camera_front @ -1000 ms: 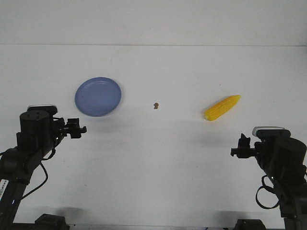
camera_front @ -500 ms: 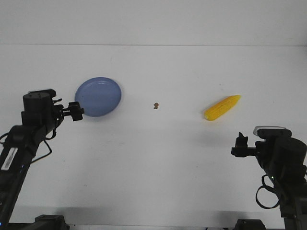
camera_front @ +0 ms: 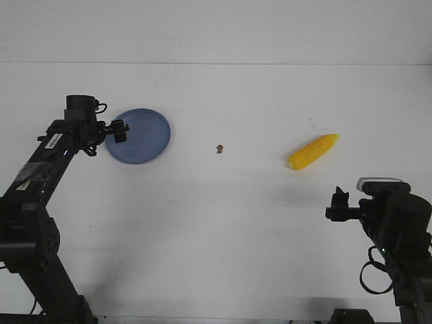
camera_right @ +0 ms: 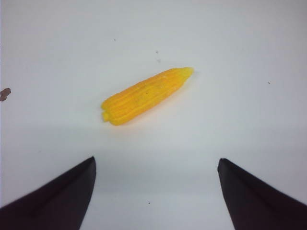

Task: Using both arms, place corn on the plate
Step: 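Grip the blue plate rim with the left gripper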

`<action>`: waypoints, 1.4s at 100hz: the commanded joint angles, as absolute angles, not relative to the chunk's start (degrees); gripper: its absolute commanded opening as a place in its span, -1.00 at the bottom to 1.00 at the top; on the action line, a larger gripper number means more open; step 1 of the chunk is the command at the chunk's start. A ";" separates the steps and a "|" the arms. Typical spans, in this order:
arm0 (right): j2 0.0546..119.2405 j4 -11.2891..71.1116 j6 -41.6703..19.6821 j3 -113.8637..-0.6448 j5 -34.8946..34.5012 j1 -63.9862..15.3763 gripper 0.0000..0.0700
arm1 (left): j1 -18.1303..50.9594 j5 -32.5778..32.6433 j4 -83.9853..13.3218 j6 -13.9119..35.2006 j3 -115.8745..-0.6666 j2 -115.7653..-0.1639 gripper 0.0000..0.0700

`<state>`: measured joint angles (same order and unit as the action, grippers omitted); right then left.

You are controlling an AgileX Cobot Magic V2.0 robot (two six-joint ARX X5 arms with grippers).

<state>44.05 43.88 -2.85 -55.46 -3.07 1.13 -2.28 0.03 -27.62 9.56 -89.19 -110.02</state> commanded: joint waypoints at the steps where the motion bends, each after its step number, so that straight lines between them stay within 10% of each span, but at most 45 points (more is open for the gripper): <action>1: 44.29 43.40 -3.44 -56.34 -3.03 1.04 0.53 | -2.57 -0.01 -27.29 9.32 -90.72 -112.31 0.44; 37: 44.29 43.35 -3.44 -56.34 -3.01 1.04 0.53 | -3.51 -2.26 -26.89 9.52 -90.70 -116.84 0.37; 50: 44.29 43.35 -3.44 -56.34 -3.01 1.06 0.53 | -3.51 -3.07 -27.00 9.52 -90.70 -116.84 -1.00; 140: 44.29 43.33 -3.44 -56.34 -3.05 1.04 0.53 | 6.63 -32.51 -33.71 3.64 -72.77 -93.80 -0.98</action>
